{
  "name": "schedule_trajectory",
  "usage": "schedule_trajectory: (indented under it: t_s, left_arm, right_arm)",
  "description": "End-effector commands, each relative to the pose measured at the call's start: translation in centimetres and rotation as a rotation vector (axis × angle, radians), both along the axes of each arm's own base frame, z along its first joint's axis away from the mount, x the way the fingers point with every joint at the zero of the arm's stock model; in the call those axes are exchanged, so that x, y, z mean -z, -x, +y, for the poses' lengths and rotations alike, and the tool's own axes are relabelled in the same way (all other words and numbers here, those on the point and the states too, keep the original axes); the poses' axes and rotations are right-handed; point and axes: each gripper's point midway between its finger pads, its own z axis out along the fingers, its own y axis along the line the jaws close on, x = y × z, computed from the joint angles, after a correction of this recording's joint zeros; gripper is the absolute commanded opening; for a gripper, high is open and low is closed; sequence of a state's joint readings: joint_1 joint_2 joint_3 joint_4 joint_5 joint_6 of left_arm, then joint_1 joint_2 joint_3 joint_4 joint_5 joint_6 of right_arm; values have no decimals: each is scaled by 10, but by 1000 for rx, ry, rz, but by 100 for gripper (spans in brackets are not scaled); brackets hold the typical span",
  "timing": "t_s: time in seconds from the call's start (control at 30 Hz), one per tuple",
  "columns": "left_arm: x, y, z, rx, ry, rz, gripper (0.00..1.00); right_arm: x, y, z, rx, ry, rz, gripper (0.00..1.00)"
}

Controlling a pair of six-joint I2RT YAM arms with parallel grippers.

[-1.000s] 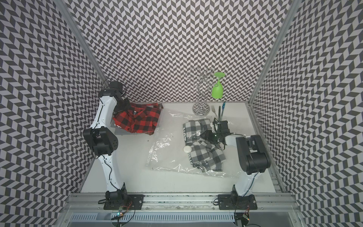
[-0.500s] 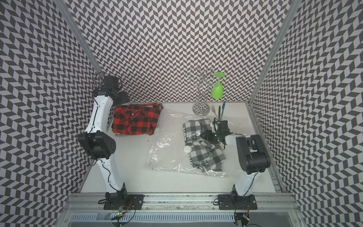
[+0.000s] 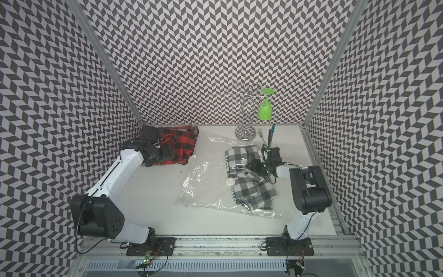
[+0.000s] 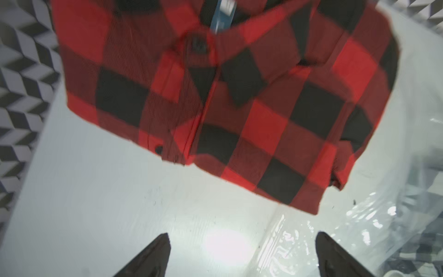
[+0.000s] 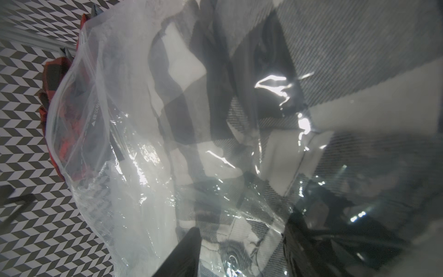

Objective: Take the shirt out of the vacuum bag
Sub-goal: Place the shirt at the corner of the board, then take out the shirt from the vacuum bag.

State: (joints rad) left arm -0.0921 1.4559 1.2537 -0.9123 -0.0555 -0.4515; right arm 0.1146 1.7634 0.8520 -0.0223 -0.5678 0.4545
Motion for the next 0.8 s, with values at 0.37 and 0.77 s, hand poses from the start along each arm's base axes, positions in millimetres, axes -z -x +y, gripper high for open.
schedule_trajectory:
  t_s: [0.37, 0.77]
  left_arm:
    - [60, 27, -72, 167, 369, -10, 52]
    - [91, 37, -106, 271, 449, 38, 47]
  right_arm:
    - [51, 53, -34, 67, 164, 202, 58]
    - [53, 62, -35, 23, 189, 192, 58]
